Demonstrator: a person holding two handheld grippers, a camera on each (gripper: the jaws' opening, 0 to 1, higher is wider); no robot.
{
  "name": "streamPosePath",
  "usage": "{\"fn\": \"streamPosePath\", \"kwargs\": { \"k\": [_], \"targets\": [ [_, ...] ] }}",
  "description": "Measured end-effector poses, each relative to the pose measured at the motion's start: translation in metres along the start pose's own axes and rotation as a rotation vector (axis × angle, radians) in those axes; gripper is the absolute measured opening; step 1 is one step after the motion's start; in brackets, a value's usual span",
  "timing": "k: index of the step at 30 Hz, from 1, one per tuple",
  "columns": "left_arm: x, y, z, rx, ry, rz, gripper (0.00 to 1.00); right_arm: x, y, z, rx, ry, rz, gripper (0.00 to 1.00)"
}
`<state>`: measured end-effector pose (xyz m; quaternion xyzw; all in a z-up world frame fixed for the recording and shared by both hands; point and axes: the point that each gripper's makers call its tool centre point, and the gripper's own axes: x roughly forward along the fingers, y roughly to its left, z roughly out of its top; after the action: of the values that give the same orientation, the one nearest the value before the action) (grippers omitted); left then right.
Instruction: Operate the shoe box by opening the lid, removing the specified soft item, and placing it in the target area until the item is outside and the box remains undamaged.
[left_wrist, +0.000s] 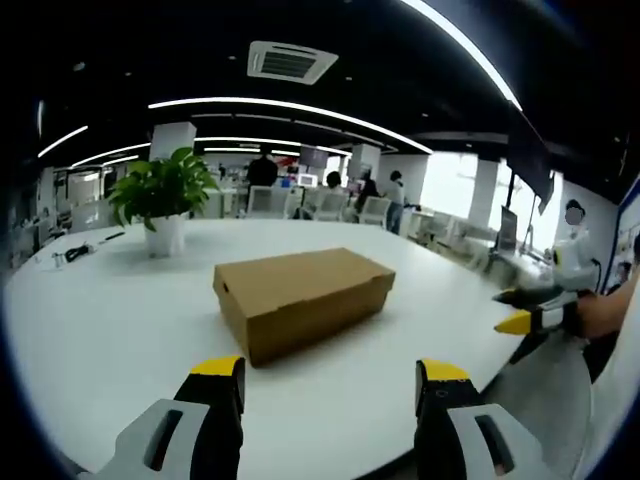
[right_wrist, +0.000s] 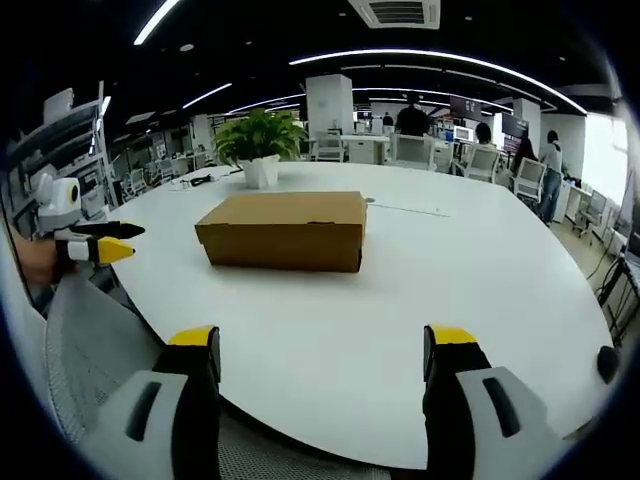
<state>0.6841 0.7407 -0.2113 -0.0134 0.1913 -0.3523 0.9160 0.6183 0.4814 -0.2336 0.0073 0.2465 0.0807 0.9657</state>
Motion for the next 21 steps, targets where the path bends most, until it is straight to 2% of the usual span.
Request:
{"fn": "streamPosePath", "kwargs": {
  "k": [21],
  "targets": [
    [0.0014,0.0024,-0.0009,-0.015,0.007,-0.003,0.71,0.0017,0.0022,-0.0011,0.017,0.018,0.020,0.83]
  ]
}}
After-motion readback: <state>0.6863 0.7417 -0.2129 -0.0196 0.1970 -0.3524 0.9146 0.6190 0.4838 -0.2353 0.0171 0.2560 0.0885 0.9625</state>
